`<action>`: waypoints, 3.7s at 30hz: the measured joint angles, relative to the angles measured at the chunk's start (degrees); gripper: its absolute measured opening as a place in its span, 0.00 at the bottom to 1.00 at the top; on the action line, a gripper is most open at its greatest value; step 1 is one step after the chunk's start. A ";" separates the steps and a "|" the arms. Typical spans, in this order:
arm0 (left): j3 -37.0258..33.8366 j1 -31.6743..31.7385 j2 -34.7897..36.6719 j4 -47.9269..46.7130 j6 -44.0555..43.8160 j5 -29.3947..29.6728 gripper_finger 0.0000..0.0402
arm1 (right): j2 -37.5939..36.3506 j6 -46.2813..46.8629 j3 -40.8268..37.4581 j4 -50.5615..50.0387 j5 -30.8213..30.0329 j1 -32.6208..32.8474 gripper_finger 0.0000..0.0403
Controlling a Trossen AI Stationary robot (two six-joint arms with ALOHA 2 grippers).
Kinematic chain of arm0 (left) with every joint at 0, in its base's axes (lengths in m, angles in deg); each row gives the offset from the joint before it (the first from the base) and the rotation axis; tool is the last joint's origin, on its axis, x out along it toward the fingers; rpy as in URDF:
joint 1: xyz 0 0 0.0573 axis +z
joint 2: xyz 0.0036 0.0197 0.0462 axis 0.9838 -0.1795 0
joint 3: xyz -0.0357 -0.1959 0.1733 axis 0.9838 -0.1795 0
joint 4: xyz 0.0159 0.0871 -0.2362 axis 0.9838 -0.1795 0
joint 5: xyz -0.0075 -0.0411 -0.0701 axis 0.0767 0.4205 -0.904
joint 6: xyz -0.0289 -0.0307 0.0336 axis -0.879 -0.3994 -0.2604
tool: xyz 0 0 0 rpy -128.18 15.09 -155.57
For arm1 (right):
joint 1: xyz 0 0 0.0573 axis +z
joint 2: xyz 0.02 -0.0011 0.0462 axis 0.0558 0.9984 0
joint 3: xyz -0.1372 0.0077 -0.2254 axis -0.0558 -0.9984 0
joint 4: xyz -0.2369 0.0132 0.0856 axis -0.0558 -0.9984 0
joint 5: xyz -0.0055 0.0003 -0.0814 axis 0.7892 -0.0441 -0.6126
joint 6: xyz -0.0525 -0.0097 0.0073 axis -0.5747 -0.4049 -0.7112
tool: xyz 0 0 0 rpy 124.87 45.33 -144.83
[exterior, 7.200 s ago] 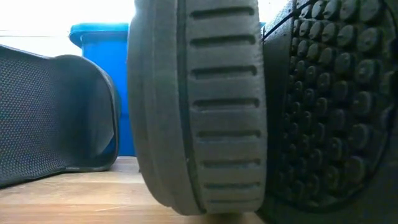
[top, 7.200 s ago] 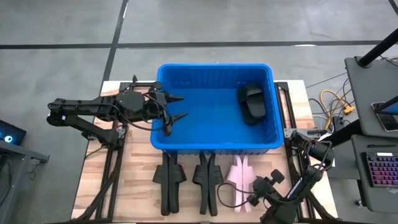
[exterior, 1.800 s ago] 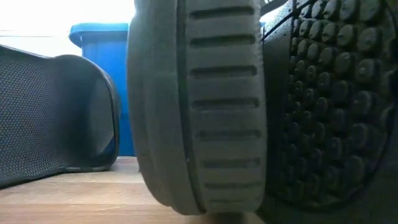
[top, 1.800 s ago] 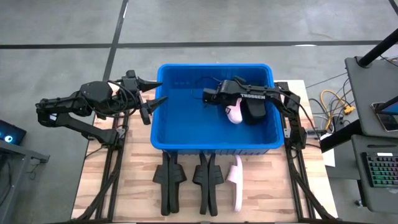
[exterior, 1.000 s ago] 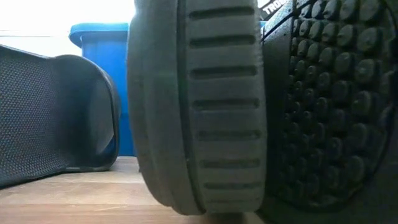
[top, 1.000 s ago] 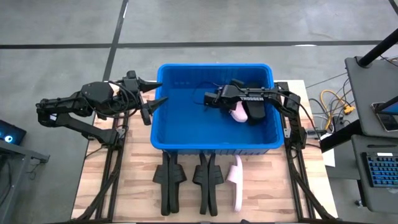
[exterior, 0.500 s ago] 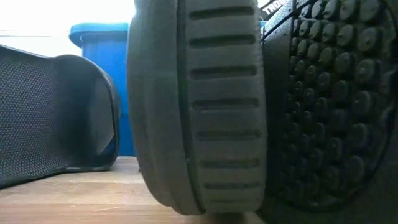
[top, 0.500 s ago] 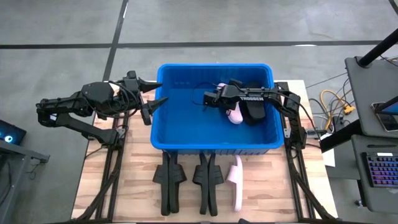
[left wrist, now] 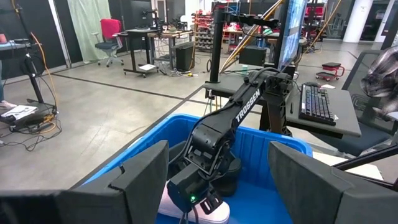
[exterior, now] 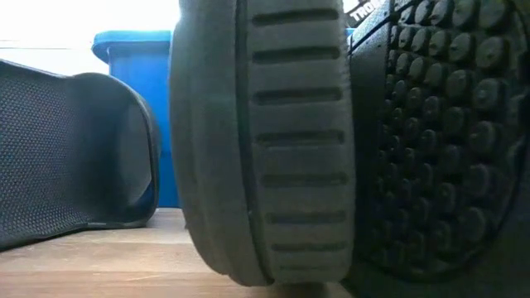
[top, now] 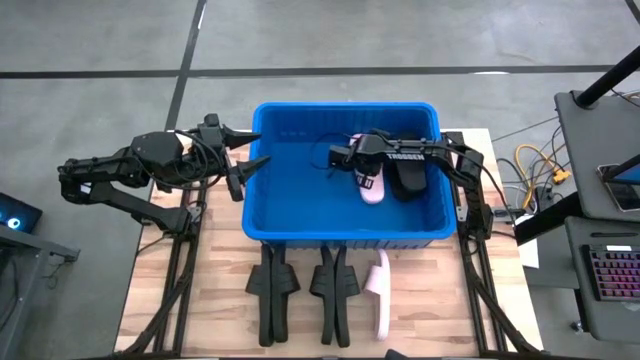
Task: Pick and place slides into bin
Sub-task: Put the pink slide into the blue bin
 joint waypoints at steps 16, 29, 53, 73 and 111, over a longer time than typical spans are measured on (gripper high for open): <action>0.00 0.00 0.00 0.00 0.28 0.28 0.64 | -0.01 -7.57 2.00 -2.04 11.86 -0.42 0.49; -0.08 0.00 0.00 0.01 0.20 0.47 0.64 | -6.47 -8.25 8.75 -1.11 11.87 -0.42 0.46; -0.22 0.02 -1.18 0.04 0.28 5.24 0.64 | -22.80 -8.86 9.42 21.63 55.14 4.67 0.41; -0.22 -0.11 -1.27 1.30 1.62 8.99 0.64 | -32.27 8.48 9.42 21.21 42.58 17.88 0.35; -0.24 -0.85 -2.14 -3.50 0.20 -9.35 0.64 | -14.72 42.41 9.38 -4.28 33.34 51.74 0.72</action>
